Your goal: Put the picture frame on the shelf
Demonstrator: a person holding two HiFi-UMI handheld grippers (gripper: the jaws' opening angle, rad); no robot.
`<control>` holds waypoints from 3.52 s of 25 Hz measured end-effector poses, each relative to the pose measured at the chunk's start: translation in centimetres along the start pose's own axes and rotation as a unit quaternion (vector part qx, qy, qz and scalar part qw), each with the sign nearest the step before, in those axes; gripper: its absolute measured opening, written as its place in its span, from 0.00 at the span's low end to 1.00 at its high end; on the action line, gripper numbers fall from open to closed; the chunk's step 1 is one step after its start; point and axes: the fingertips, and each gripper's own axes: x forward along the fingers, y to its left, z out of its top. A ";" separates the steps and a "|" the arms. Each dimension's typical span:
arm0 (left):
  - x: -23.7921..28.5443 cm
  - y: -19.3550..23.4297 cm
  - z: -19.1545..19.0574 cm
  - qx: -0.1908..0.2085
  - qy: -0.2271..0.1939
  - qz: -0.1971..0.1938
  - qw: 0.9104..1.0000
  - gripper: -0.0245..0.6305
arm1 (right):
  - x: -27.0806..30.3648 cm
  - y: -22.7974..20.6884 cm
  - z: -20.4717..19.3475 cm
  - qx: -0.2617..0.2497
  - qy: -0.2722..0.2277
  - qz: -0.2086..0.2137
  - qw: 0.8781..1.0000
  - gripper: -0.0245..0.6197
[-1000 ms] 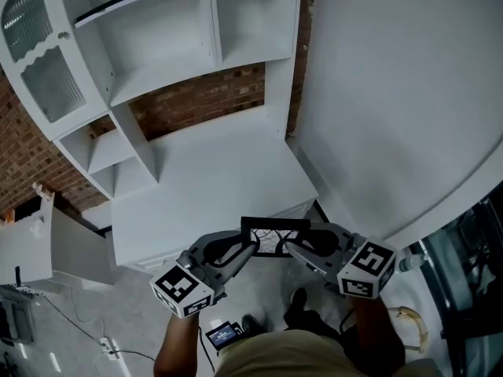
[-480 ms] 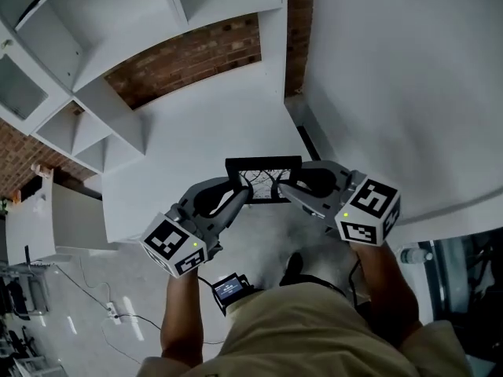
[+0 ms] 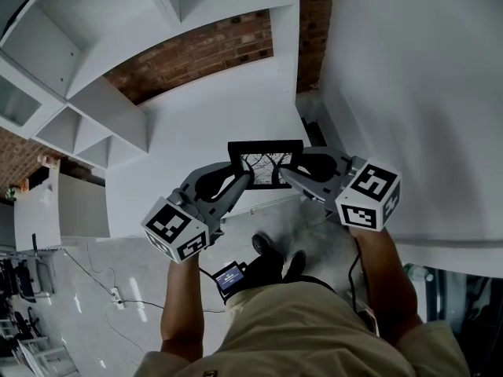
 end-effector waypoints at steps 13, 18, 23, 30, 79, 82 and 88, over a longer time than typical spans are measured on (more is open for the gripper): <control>4.2 14.0 -1.6 -0.009 0.002 -0.024 1.000 0.16 | 10.3 -9.9 1.2 0.006 0.025 -0.042 0.999 0.17; 4.8 18.3 -3.0 -0.013 0.015 -0.012 1.000 0.16 | 14.2 -12.5 0.7 0.012 0.028 -0.036 0.999 0.17; 6.8 22.6 -4.5 -0.014 0.032 0.005 0.999 0.16 | 17.4 -16.3 0.0 0.012 0.039 -0.024 0.999 0.17; 10.1 27.6 -7.7 -0.022 0.061 0.028 0.997 0.16 | 21.3 -21.9 -2.7 0.030 0.054 0.009 0.998 0.17; 22.0 45.1 -28.6 -0.055 0.148 0.134 0.978 0.16 | 36.8 -40.4 -20.1 -0.039 0.127 0.026 0.991 0.17; 22.0 45.3 -28.7 -0.052 0.146 0.141 0.978 0.16 | 37.0 -40.5 -20.3 -0.048 0.125 0.025 0.991 0.17; 21.7 45.2 -29.0 -0.031 0.139 0.147 0.979 0.16 | 37.0 -40.0 -20.3 -0.071 0.126 0.028 0.989 0.17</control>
